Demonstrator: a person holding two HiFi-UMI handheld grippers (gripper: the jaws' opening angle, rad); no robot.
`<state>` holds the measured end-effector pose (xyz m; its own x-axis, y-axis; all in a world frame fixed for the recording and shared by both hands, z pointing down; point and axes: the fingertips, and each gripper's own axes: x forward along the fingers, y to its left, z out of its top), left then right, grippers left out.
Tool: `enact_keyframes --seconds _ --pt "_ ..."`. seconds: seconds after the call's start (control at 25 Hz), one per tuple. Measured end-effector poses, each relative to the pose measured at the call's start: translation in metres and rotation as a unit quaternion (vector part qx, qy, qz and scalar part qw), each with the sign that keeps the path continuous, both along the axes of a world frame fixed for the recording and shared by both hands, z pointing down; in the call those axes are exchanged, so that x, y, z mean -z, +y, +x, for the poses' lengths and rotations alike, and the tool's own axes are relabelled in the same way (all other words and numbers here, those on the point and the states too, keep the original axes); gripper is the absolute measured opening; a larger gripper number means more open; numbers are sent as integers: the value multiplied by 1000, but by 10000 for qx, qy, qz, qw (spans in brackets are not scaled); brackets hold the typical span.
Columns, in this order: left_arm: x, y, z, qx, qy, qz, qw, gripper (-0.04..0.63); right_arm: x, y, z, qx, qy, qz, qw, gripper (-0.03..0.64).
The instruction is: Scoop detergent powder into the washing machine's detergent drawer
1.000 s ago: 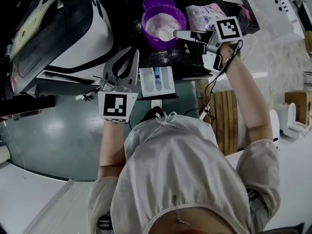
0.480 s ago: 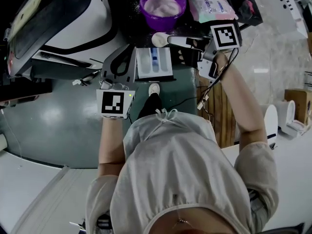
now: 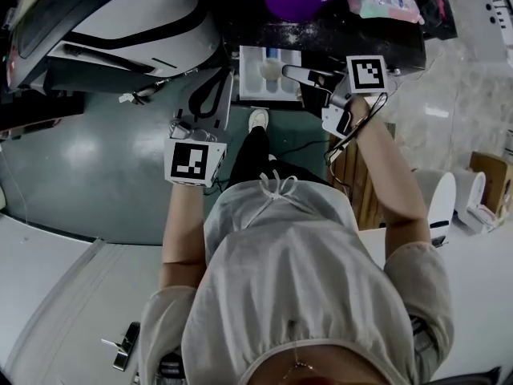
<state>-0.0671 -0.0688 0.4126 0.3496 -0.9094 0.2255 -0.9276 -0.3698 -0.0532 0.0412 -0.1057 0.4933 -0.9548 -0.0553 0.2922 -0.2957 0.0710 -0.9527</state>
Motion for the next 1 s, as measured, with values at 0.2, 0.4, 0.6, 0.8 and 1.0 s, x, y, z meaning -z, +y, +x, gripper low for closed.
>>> enact_keyframes --seconds 0.2,0.4,0.6,0.8,1.0 --pt "-24 8 -9 80 246 -125 9996 29 -41 9 -8 -65 532 -101 9985 12" --pt "-49 13 -17 91 278 -409 9987 29 -66 7 -24 104 866 200 9960 11" --pt "-61 14 -24 116 261 -451 9986 29 -83 2 -36 499 1235 774 9881 11" --pt "-65 19 -33 206 297 -469 9982 29 -93 0 -45 1034 1928 1646 9618 11" --pt "-68 25 -38 294 280 -473 9981 29 -98 1 -52 1680 2551 2603 9159 11"
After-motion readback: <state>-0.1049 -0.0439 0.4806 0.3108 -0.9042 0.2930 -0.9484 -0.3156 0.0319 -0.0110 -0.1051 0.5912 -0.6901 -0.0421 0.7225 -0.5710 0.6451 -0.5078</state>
